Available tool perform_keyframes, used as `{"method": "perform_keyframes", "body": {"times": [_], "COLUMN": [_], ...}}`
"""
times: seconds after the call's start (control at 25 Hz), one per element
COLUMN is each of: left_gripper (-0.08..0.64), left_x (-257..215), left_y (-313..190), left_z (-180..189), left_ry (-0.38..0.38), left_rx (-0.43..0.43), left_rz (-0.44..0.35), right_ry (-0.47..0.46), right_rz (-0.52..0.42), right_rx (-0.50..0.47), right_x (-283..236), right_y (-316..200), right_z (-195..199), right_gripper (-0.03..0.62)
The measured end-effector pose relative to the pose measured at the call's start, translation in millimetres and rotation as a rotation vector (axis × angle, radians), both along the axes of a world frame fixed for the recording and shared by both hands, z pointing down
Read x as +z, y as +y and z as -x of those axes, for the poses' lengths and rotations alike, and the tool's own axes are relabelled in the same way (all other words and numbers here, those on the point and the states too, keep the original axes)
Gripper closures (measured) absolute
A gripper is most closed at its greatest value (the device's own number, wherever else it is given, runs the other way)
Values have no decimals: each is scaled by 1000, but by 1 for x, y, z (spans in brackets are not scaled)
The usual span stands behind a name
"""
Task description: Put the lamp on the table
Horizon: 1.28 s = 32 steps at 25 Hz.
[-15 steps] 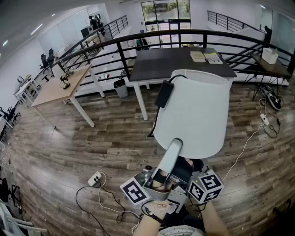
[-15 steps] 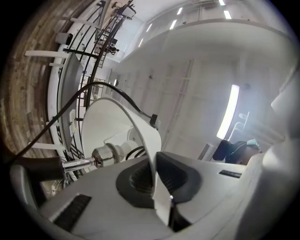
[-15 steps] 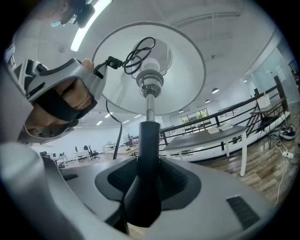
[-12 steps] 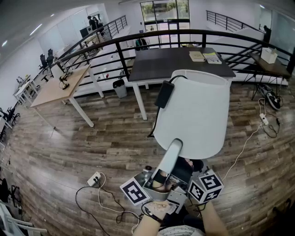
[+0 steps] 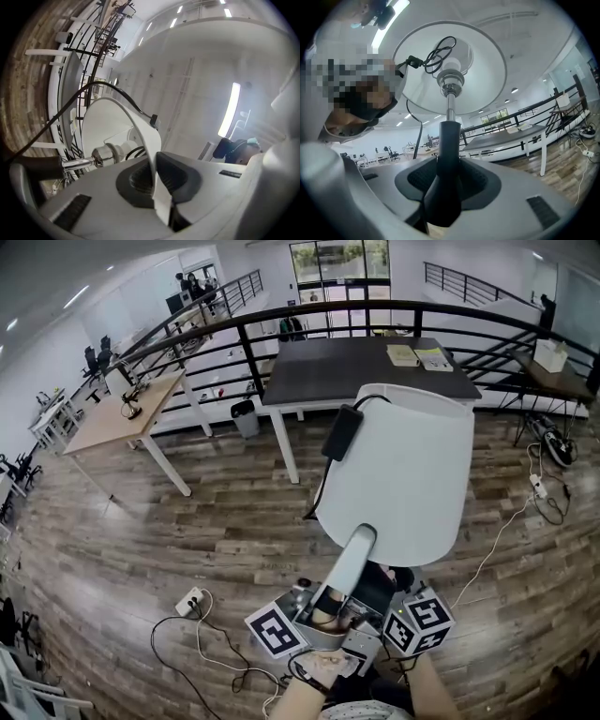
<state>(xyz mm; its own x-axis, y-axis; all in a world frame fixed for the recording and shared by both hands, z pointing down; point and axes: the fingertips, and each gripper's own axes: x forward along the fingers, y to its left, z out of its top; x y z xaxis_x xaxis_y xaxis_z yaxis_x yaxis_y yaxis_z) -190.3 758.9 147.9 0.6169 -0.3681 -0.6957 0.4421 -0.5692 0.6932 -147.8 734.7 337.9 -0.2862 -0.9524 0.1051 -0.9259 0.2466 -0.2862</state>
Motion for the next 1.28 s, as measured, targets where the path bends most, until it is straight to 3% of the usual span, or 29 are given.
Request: {"method": "perform_keyframes", "body": {"times": [0.76,1.28], "left_gripper": [532,533], "left_x": [14,23], "left_y": [-15,-99], "left_z": [-35,-53], "left_ry": [-8,-10], "left_rx": [-45,-19], "left_rz": [9,10], "right_ry": [-8,-10], "right_rz": [3,10], "right_rx": [-44,-17], "right_x": [14,22], "right_y": [-16,-99], "right_z": [-34,-52], "right_gripper": [420,420]}}
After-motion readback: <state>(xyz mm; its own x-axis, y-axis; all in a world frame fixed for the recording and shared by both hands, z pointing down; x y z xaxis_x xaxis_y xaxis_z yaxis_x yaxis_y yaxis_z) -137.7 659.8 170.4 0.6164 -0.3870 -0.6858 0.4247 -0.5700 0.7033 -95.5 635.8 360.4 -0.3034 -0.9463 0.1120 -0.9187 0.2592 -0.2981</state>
